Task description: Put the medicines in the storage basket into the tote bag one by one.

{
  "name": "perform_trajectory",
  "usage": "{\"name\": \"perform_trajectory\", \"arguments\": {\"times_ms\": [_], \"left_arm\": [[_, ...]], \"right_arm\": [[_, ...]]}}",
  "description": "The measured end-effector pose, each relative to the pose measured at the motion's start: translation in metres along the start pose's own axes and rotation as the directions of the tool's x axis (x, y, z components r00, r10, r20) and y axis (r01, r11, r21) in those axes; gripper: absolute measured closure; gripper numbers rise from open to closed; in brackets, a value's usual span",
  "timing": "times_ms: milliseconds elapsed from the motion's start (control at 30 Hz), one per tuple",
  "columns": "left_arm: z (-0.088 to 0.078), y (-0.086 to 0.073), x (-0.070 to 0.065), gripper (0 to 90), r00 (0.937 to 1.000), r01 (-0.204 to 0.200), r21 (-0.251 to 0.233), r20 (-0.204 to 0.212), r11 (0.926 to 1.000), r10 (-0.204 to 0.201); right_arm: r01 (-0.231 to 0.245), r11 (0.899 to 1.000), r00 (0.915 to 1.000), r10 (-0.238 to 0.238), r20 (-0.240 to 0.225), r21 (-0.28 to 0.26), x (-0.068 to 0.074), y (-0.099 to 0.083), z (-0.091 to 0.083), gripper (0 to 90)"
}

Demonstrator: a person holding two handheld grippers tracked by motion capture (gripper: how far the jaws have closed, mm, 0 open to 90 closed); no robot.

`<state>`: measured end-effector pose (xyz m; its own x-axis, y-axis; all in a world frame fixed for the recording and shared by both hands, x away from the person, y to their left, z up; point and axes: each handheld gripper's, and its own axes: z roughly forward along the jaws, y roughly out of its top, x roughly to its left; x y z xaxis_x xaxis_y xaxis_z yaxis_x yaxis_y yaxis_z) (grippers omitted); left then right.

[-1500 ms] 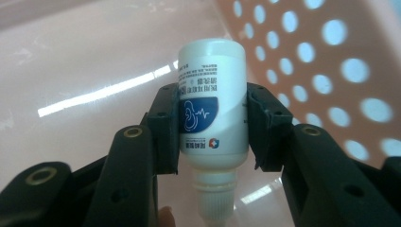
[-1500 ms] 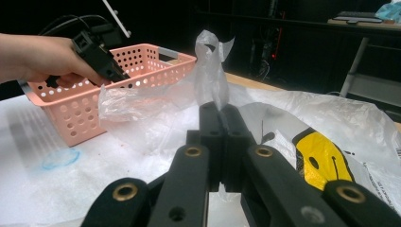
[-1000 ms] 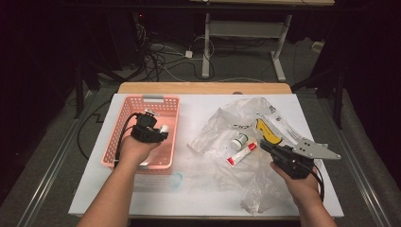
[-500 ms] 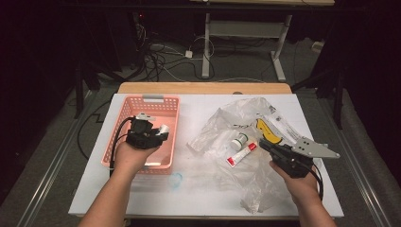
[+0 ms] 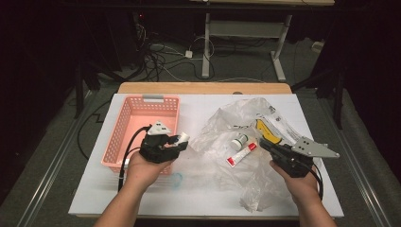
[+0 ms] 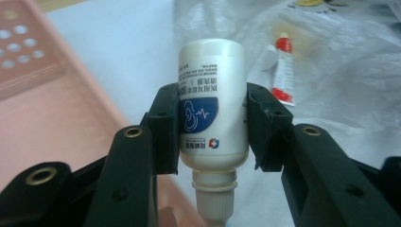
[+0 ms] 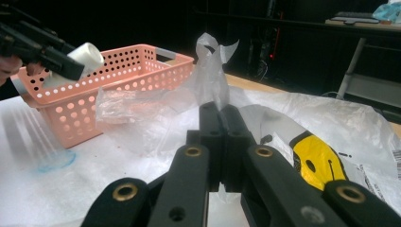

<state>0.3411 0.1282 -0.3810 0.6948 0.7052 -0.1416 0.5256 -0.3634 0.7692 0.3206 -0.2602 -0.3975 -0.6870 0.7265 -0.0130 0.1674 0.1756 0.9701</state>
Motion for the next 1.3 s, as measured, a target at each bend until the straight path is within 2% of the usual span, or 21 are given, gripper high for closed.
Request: {"name": "perform_trajectory", "arguments": {"times_ms": [200,333,467,633,867,900,967,1033,1133,1200,1233,1267,1300], "left_arm": [[0.019,0.000,-0.035,58.3,0.9956,-0.052,0.008,0.079,0.9986,0.052],[0.037,0.002,-0.057,58.3,0.9879,-0.099,0.015,0.121,0.9949,0.097],[0.061,0.007,-0.072,58.3,0.9793,-0.131,0.028,0.159,0.9909,0.125],[0.092,0.013,-0.082,58.3,0.9734,-0.144,0.050,0.187,0.9883,0.132],[0.136,0.026,-0.096,58.2,0.9708,-0.137,0.057,0.206,0.9889,0.123],[0.144,0.028,-0.099,58.1,0.9697,-0.146,0.061,0.207,0.9874,0.130],[0.158,0.032,-0.103,58.1,0.9711,-0.160,0.073,0.190,0.9844,0.144],[0.172,0.035,-0.107,58.1,0.9754,-0.155,0.081,0.171,0.9846,0.139],[0.188,0.039,-0.107,58.0,0.9762,-0.145,0.102,0.177,0.9841,0.126],[0.196,0.041,-0.107,58.0,0.9789,-0.152,0.109,0.154,0.9824,0.134],[0.199,0.041,-0.107,58.0,0.9792,-0.145,0.109,0.159,0.9834,0.126],[0.200,0.043,-0.103,58.0,0.9687,-0.208,0.149,0.169,0.9668,0.182],[0.201,0.043,-0.103,58.0,0.9675,-0.214,0.152,0.169,0.9649,0.188]], "right_arm": [[0.003,1.000,1.0000,-0.003,-0.009,-0.007,0.001,0.001,-0.001,90.0],[0.006,1.000,0.9999,-0.006,-0.013,-0.006,0.003,0.001,-0.002,90.0],[0.011,1.000,0.9998,-0.011,-0.014,-0.010,0.004,0.001,-0.002,90.0],[0.007,1.000,0.9999,-0.007,-0.011,-0.008,0.005,0.001,-0.004,90.0],[0.006,1.000,0.9999,-0.006,-0.010,-0.006,0.005,0.000,-0.004,90.0],[0.006,1.000,0.9999,-0.006,-0.009,-0.006,0.005,0.000,-0.004,90.0],[0.006,1.000,0.9999,-0.006,-0.008,-0.009,0.004,0.000,-0.004,90.0],[0.006,1.000,1.0000,-0.006,-0.007,-0.010,0.003,0.000,-0.005,90.0],[0.004,1.000,1.0000,-0.004,-0.005,-0.012,0.002,0.000,-0.006,90.0],[0.002,1.000,1.0000,-0.002,-0.007,-0.014,0.001,0.000,-0.006,90.0],[0.001,1.000,1.0000,-0.001,-0.006,-0.013,0.001,0.000,-0.006,90.0],[-0.002,1.000,1.0000,0.002,-0.005,-0.014,0.001,-0.001,-0.006,90.0],[-0.004,1.000,1.0000,0.004,-0.004,-0.014,0.000,-0.001,-0.006,90.0]]}}
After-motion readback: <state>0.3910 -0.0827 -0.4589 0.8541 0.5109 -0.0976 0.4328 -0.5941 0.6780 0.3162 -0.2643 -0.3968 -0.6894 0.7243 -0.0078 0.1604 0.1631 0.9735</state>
